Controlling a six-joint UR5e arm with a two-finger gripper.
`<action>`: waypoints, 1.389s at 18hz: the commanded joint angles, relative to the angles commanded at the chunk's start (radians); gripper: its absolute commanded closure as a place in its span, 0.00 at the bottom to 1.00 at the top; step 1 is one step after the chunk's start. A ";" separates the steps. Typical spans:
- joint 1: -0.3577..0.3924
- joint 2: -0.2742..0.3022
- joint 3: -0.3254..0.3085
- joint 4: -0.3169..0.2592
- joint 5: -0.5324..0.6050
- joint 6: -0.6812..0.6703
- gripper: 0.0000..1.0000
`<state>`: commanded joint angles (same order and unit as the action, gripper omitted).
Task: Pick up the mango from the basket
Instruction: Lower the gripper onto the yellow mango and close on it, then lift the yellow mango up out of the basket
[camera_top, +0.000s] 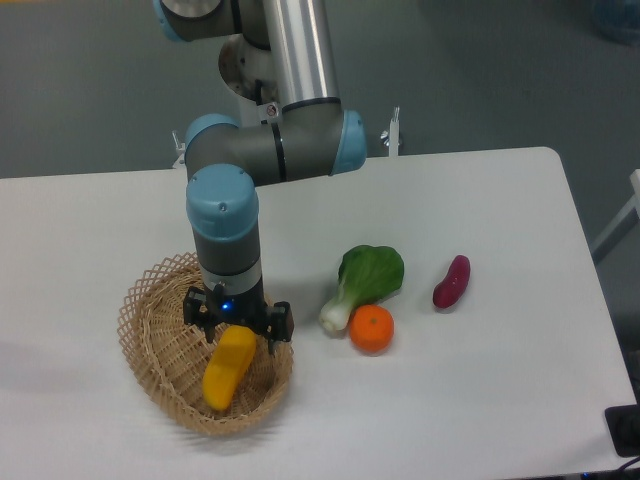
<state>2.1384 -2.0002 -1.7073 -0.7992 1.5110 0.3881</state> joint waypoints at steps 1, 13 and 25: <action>-0.003 -0.011 0.002 0.005 0.002 0.000 0.00; -0.032 -0.072 0.000 0.048 0.012 0.006 0.00; -0.041 -0.085 0.008 0.048 0.048 0.000 0.57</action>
<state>2.0970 -2.0847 -1.6997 -0.7517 1.5585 0.3881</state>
